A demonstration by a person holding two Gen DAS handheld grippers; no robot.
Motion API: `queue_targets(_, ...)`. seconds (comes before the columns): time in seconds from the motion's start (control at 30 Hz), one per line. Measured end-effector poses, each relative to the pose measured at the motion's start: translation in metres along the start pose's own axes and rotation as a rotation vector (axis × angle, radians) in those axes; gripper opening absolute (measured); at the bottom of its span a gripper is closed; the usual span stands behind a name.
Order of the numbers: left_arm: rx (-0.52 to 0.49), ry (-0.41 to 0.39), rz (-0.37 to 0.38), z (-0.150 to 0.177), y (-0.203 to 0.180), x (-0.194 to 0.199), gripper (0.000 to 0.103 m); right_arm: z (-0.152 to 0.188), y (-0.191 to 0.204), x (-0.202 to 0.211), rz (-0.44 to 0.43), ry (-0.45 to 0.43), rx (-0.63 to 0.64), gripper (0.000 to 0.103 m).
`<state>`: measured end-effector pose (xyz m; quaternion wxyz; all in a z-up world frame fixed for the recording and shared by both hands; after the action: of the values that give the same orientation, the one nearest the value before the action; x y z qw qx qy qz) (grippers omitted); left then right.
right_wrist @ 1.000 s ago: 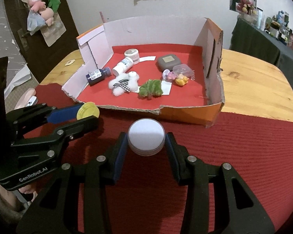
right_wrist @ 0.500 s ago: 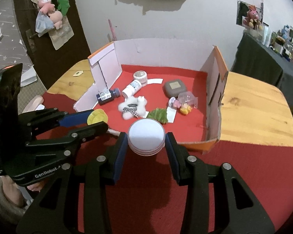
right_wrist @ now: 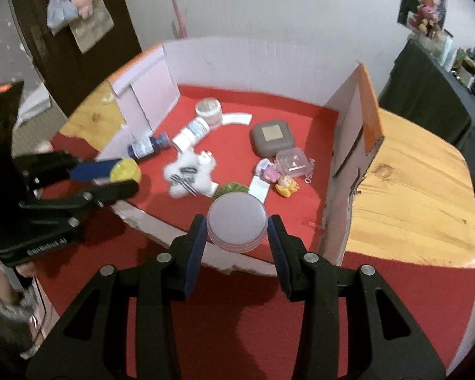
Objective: Organize objects
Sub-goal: 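Carry the white lid and yellow cap with both grippers into the box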
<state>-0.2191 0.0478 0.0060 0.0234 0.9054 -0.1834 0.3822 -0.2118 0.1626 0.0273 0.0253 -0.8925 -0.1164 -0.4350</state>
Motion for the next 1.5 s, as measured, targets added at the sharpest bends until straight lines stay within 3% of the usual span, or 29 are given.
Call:
queue_targets(0.27, -0.069, 0.122, 0.043, 0.013, -0.003, -0.019, 0.031, 0.012, -0.003, -0.03, -0.016, 0.178, 0.043, 0.038)
queue_targets(0.47, -0.085, 0.165, 0.05, 0.017, -0.003, -0.034, 0.031, 0.021, 0.003, -0.043, -0.034, 0.213, 0.062, 0.038)
queue_targets(0.7, -0.052, 0.15, 0.057, 0.016, -0.002, -0.046, 0.031, 0.021, 0.002, -0.051, -0.049, 0.181, 0.037, 0.038)
queue_targets(0.87, -0.011, 0.117, 0.06, 0.011, 0.001, -0.05, 0.031, 0.019, 0.001, -0.052, -0.053, 0.112, 0.006, 0.038)
queue_targets(1.27, 0.052, 0.022, -0.03, 0.001, 0.008, -0.064, 0.031, 0.005, -0.012, -0.059, 0.002, 0.007, -0.056, 0.038)
queue_targets(1.5, 0.072, -0.008, -0.06, -0.001, 0.014, -0.067, 0.031, 0.004, -0.016, -0.061, 0.031, -0.01, -0.063, 0.038)
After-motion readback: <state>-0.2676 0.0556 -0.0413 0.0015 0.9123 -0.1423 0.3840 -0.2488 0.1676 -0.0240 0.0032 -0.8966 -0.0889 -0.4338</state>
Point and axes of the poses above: each gripper's, at about its wrist camera, not at the fingertips, and x roughly against the way its jaws point, y to its left, z to its underside, the point moved 7 cm from there along -x, roughly the way its jaws point, and after that the axes turned 9 degrees about -y, right-handed, at the moved point
